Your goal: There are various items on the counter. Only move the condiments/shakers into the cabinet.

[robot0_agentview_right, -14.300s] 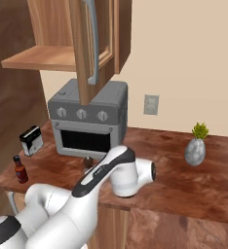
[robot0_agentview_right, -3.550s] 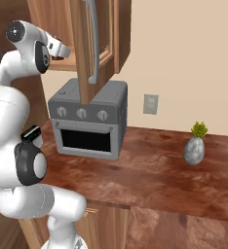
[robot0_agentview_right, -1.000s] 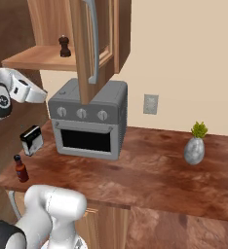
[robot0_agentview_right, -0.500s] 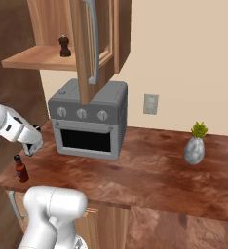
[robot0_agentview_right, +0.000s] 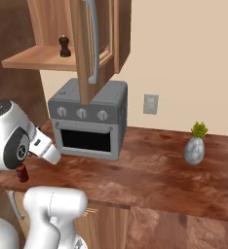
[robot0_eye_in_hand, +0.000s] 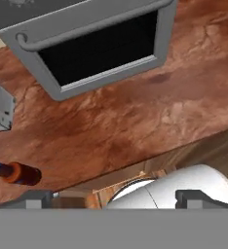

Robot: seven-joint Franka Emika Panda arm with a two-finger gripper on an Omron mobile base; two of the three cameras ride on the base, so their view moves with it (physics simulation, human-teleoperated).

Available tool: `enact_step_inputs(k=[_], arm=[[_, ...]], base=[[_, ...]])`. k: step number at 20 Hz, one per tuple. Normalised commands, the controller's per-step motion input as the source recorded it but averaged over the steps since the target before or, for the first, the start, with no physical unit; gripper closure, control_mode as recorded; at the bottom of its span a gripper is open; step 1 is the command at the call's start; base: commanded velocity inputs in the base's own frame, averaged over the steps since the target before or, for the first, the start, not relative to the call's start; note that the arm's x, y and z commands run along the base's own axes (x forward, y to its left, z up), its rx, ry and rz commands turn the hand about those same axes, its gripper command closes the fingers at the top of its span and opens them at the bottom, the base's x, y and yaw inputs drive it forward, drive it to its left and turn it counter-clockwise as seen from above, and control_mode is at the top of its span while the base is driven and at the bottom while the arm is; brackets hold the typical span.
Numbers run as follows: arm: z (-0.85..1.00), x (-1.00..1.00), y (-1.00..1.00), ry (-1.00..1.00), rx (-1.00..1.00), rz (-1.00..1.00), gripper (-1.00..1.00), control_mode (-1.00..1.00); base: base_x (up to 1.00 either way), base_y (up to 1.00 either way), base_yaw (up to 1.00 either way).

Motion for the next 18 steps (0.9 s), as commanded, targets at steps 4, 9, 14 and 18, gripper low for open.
enact_step_inputs(k=[4,9,14,18], arm=[[-0.7,-0.16,-0.06,0.07,0.12,0.58,-1.0,-1.0],[-0.65,-0.12,0.0,-0.11,0.18,0.58,-1.0,-1.0],[-0.31,0.11,0.32,-0.19,0.22,0.54,-1.0,-1.0],[-0.39,0.17,0.64,-0.16,0.21,0.55,-1.0,-1.0]], base=[[0.0,0.0,0.0],[0.0,0.0,0.0],[0.0,0.0,0.0],[0.0,0.0,0.0]])
